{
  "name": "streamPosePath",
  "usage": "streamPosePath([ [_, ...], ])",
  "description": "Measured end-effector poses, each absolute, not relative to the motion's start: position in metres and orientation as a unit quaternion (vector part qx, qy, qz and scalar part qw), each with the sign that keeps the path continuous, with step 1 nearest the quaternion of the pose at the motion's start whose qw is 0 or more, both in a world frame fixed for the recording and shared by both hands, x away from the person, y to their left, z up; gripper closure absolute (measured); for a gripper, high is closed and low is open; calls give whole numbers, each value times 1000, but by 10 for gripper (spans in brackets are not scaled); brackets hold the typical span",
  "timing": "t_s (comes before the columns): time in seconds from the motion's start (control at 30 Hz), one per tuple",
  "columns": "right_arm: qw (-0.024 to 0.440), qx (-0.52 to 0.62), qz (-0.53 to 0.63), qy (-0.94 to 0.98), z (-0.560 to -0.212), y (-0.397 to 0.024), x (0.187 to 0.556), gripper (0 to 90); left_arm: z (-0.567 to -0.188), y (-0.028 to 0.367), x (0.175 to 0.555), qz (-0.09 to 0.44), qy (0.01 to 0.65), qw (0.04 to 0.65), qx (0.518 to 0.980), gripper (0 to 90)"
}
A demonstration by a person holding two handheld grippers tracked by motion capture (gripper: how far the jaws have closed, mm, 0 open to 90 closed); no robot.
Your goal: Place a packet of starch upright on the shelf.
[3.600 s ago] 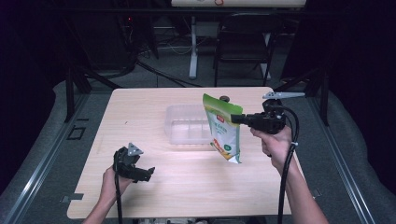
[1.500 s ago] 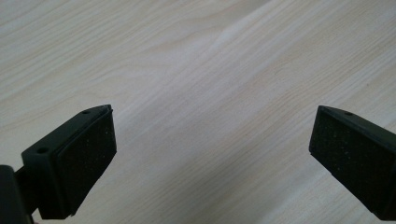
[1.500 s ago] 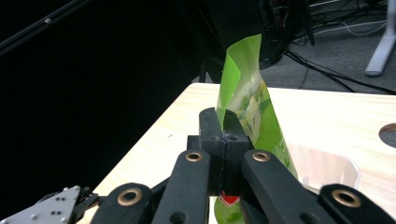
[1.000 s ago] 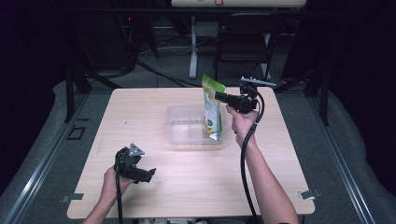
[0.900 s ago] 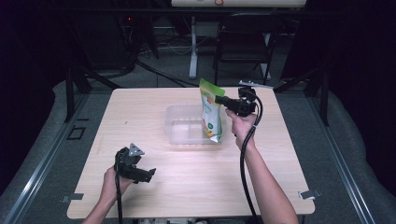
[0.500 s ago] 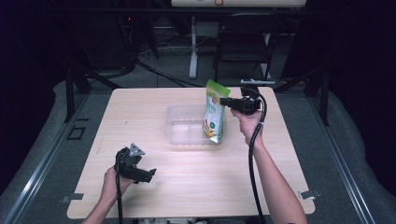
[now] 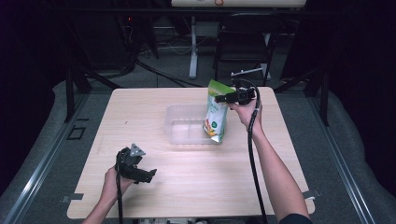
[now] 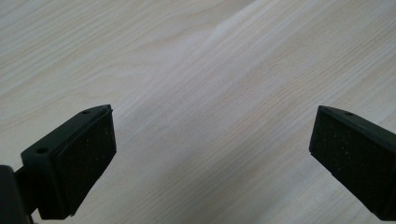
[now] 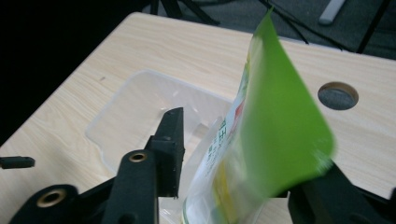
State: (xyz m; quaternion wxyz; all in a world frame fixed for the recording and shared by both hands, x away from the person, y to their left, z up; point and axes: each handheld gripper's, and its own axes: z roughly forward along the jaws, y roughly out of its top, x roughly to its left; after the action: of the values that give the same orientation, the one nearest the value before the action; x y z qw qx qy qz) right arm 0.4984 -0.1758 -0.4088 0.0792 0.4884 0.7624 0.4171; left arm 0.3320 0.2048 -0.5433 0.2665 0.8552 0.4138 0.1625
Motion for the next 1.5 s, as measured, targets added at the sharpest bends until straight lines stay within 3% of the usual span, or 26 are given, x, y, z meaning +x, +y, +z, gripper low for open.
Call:
streamPosePath([
  [0.13,67,494,407,766,-417,-172,504,664,-543,205,332,163,414,266,855,6],
  [0.3,37,512,443,735,-424,-175,499,893,-543,205,332,161,411,266,857,6],
  [0.7,-8,543,549,635,-439,-179,469,900,-543,204,332,161,408,265,859,6],
  [1.13,39,567,565,598,-448,-160,463,900,-543,204,332,161,407,264,859,7],
  [1.4,83,565,550,609,-449,-159,465,900,-543,202,333,161,404,263,861,7],
  [1.5,120,559,528,628,-449,-160,463,900,-544,202,332,160,405,263,861,7],
])
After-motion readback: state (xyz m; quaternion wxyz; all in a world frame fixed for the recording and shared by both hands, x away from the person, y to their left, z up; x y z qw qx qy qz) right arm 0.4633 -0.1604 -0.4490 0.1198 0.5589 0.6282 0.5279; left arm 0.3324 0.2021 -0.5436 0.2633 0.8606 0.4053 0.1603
